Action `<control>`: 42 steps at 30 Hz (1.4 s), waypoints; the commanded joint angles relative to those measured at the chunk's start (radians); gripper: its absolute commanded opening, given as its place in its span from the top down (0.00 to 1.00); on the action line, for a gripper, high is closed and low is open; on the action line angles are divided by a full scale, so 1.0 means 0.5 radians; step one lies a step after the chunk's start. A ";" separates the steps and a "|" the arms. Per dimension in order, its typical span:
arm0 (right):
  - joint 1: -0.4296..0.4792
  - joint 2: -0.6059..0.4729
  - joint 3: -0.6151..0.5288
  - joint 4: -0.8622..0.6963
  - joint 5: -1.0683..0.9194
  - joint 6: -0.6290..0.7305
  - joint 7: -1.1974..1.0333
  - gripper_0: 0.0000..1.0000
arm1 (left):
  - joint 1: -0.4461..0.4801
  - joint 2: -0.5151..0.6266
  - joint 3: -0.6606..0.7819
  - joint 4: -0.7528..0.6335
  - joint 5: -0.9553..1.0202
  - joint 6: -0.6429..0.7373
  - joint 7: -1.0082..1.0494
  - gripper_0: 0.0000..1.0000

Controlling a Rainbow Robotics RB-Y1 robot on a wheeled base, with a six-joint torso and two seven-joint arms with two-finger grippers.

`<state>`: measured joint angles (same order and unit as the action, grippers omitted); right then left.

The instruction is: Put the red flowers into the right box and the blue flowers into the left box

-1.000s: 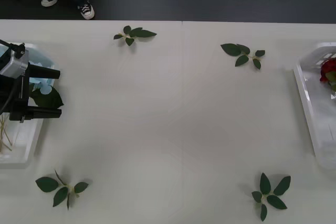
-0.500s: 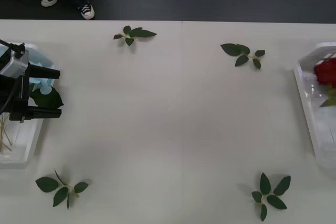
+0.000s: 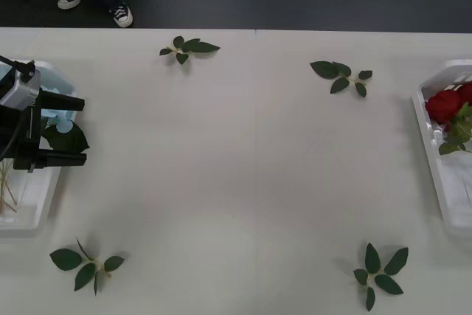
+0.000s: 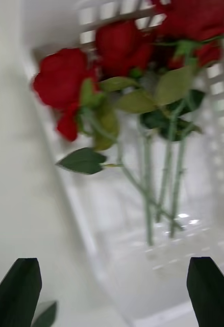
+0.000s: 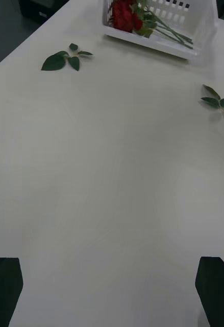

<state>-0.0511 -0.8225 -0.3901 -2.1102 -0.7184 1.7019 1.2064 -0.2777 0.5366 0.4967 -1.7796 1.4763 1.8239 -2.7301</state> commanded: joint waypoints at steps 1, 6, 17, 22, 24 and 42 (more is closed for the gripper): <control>-0.021 0.326 0.114 -0.216 -0.057 0.066 0.087 0.17 | -0.055 0.050 0.044 -0.052 0.002 -0.009 0.050 0.00; -0.048 0.642 0.277 -0.299 -0.024 0.066 0.094 0.17 | -0.055 0.050 0.044 -0.052 0.002 -0.009 0.050 0.00; -0.330 1.084 0.409 -0.293 -0.008 0.232 0.054 0.17 | -0.055 0.050 0.044 -0.052 0.002 -0.009 0.050 0.00; -0.468 1.111 0.480 -0.207 -0.165 0.186 -0.195 0.17 | -0.055 0.050 0.044 -0.052 0.002 -0.009 0.050 0.00; -0.496 1.093 0.501 -0.188 -0.248 0.140 -0.284 0.16 | -0.055 0.050 0.044 -0.052 0.002 -0.009 0.050 0.00; -0.333 0.801 0.495 -0.219 -1.196 -0.382 -0.861 0.17 | -0.055 0.050 0.044 -0.052 0.002 -0.009 0.050 0.00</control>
<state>-0.2403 -0.4064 -0.1255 -2.1865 -1.2975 1.5291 0.8098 -0.2777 0.5367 0.4969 -1.7796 1.4763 1.8239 -2.7301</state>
